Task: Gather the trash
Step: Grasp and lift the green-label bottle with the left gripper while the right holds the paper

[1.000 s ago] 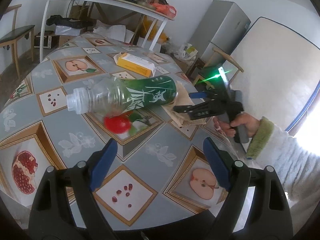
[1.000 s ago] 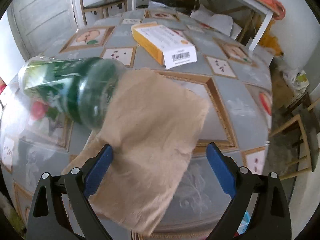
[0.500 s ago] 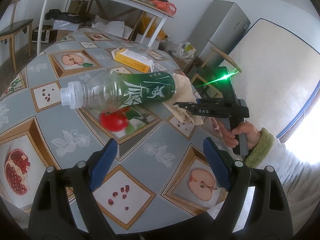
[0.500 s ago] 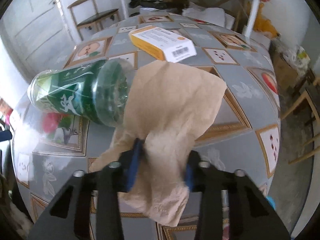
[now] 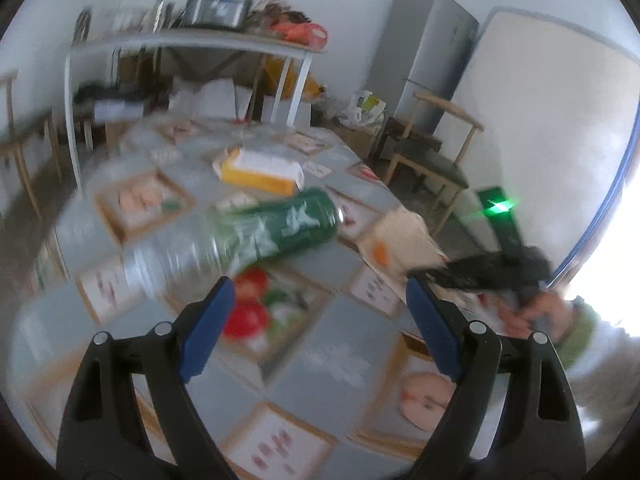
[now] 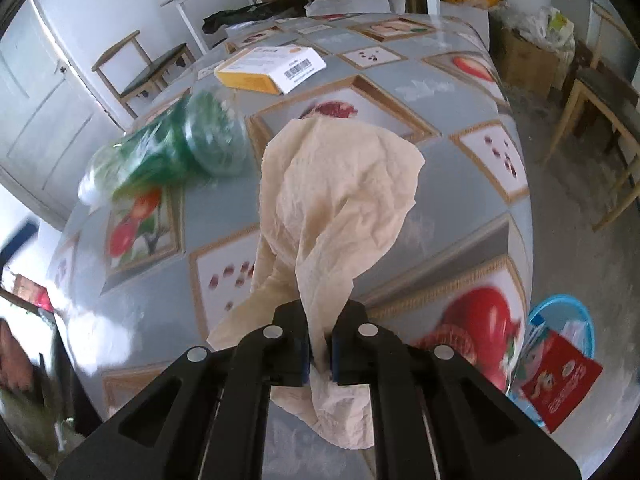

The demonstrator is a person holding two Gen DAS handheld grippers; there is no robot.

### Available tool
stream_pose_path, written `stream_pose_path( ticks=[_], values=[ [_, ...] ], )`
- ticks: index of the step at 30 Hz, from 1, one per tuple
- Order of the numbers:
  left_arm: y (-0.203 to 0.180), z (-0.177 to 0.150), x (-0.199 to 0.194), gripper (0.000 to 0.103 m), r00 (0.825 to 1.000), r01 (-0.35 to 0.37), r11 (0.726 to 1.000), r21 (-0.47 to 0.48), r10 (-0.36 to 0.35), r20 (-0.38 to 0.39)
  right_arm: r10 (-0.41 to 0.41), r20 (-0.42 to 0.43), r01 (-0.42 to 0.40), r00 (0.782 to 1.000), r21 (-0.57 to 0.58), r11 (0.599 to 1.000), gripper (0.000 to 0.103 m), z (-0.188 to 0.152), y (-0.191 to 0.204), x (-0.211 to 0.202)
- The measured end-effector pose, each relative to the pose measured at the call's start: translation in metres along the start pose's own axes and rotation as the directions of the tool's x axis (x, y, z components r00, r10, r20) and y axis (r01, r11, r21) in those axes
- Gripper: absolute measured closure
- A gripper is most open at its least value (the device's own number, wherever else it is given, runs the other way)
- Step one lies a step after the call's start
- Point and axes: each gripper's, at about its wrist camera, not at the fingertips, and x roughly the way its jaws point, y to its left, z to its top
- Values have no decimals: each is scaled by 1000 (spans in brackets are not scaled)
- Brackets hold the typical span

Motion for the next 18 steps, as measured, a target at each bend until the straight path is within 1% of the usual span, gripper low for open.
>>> stream_pose_path(
  ticks=[2, 4, 5, 6, 7, 8, 9, 10, 11, 13, 15, 17, 18],
  values=[
    [3, 19, 14, 20, 1000, -23, 998, 60, 24, -17, 8, 4, -8, 1000, 4, 1000, 96, -5, -2, -2],
    [11, 41, 36, 20, 997, -45, 991, 127, 52, -52, 20, 8, -20, 1000, 10, 1000, 96, -8, -3, -4],
    [15, 50, 48, 19, 995, -42, 986, 159, 56, -82, 25, 10, -25, 1000, 11, 1000, 96, -9, -4, -5],
    [20, 59, 66, 19, 988, -46, 979, 201, 73, -133, 30, 14, -30, 999, 12, 999, 96, -10, -4, -6],
    [24, 65, 84, 19, 976, -63, 965, 253, 113, -186, 33, 16, -33, 999, 13, 999, 96, -11, -5, -6],
    [26, 68, 103, 19, 958, -69, 948, 312, 151, -245, 37, 18, -37, 999, 15, 999, 96, -12, -6, -7],
    [26, 68, 114, 19, 943, -66, 935, 348, 172, -284, 41, 21, -42, 999, 18, 999, 96, -12, -6, -7],
    [28, 68, 130, 19, 921, -65, 916, 397, 208, -330, 47, 25, -47, 999, 20, 999, 96, -13, -7, -7],
    [27, 68, 138, 19, 907, -93, 891, 444, 259, -331, 51, 28, -52, 998, 22, 998, 96, -13, -8, -7],
    [24, 64, 149, 19, 886, -108, 852, 512, 316, -339, 61, 35, -62, 998, 27, 998, 96, -15, -9, -8],
    [23, 62, 156, 19, 869, -126, 829, 545, 357, -342, 68, 38, -69, 997, 30, 997, 96, -16, -10, -8],
    [22, 60, 159, 25, 855, -147, 808, 570, 394, -338, 73, 41, -74, 996, 31, 997, 96, -16, -11, -8],
    [23, 59, 160, 26, 851, -156, 800, 580, 406, -332, 75, 41, -76, 996, 30, 997, 96, -16, -11, -8]
  ],
)
